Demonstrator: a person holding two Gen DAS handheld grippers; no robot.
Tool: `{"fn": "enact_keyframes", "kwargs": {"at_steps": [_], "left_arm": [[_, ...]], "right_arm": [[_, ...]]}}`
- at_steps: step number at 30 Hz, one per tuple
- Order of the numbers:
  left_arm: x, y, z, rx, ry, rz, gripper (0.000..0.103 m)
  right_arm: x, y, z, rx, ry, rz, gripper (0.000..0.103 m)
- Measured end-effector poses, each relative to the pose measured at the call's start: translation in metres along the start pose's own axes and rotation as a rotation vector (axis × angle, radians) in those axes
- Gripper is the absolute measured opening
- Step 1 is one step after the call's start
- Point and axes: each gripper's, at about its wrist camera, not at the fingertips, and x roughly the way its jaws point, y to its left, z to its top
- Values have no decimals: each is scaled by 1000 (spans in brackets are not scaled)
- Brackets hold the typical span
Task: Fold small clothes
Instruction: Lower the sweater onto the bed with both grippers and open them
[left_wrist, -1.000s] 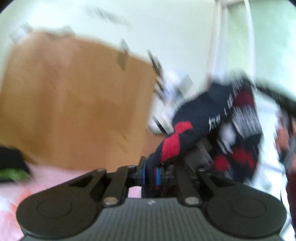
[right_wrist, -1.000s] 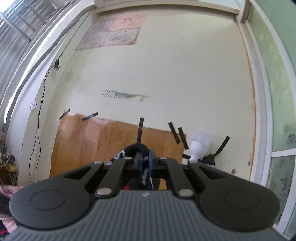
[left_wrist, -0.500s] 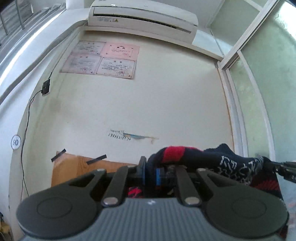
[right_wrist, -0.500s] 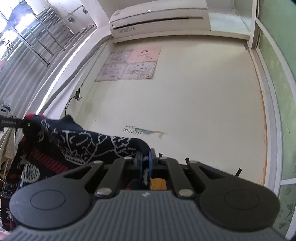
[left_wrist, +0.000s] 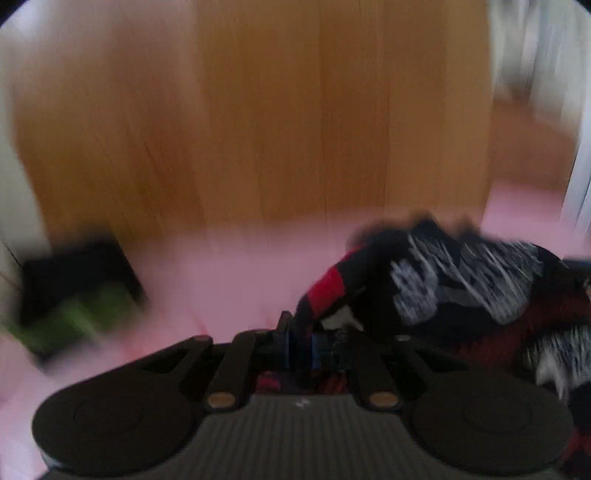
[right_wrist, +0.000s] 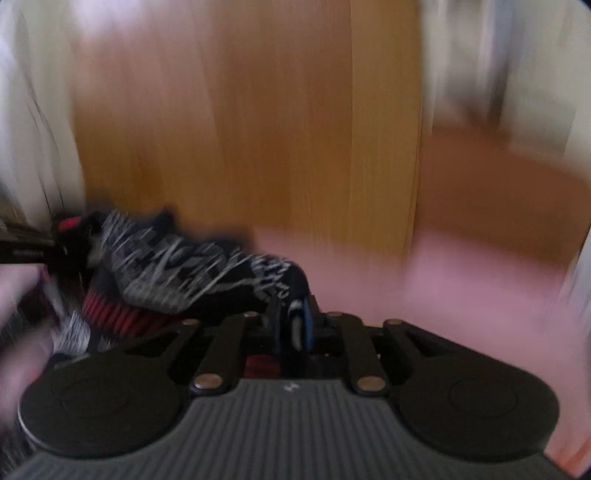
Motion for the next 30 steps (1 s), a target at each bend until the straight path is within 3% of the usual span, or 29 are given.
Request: {"fn": "enact_keyframes", "kwargs": {"at_steps": [1, 3, 4, 5, 6, 7, 10, 12, 14, 16, 17, 18, 19, 20, 23, 24, 25, 26, 27, 28, 29, 30], "left_arm": [[14, -6, -14, 28, -59, 37, 13], [11, -15, -19, 117, -78, 53, 15], [5, -14, -18, 133, -78, 20, 19], [-2, -10, -15, 142, -85, -24, 29], [-12, -6, -12, 147, -100, -52, 32], [-20, -1, -8, 146, -127, -66, 35], [-24, 16, 20, 87, -176, -94, 65], [-10, 18, 38, 55, -142, -157, 67], [22, 16, 53, 30, -30, -227, 72], [57, 13, 60, -14, 110, -301, 69], [70, 11, 57, -20, 170, -332, 46], [81, 8, 54, -23, 208, -348, 32], [80, 4, 53, -4, 178, -345, 13], [77, -1, 56, 18, 161, -355, 13], [49, -22, 60, 104, -96, -222, 13], [48, -28, 60, 134, -173, -162, 13], [54, -38, 58, 177, -209, -89, 18], [68, -46, 56, 202, -182, -15, 27], [90, -54, 54, 219, -101, 75, 31], [107, -58, 52, 234, -32, 151, 34], [116, -56, 47, 233, -2, 188, 34], [110, -50, 44, 208, -26, 185, 34]], "right_arm": [[24, -12, -9, 55, 87, 4, 17], [20, -33, -6, 156, 23, 96, 20], [17, -40, 4, 174, 16, 137, 23], [12, -44, 14, 175, -11, 176, 34], [10, -45, 24, 163, -39, 198, 43], [8, -46, 32, 143, -63, 209, 46], [29, -44, 52, 110, -55, 245, 52], [56, -41, 58, 128, 2, 278, 53], [78, -37, 55, 135, 64, 260, 53], [96, -32, 48, 155, 137, 281, 50], [101, -27, 45, 158, 166, 301, 29], [100, -20, 43, 135, 156, 271, 13], [95, -14, 43, 98, 132, 246, 13], [83, -8, 45, 72, 79, 241, 12], [42, -9, 57, 77, -196, 238, 12], [39, -12, 61, 102, -239, 222, 12], [47, -13, 64, 129, -230, 195, 13], [63, -12, 65, 134, -170, 163, 17], [83, -7, 64, 115, -74, 126, 25], [100, -2, 59, 81, 28, 84, 26], [103, 0, 55, 60, 73, 39, 27], [93, -1, 53, 64, 61, 31, 28]]}}
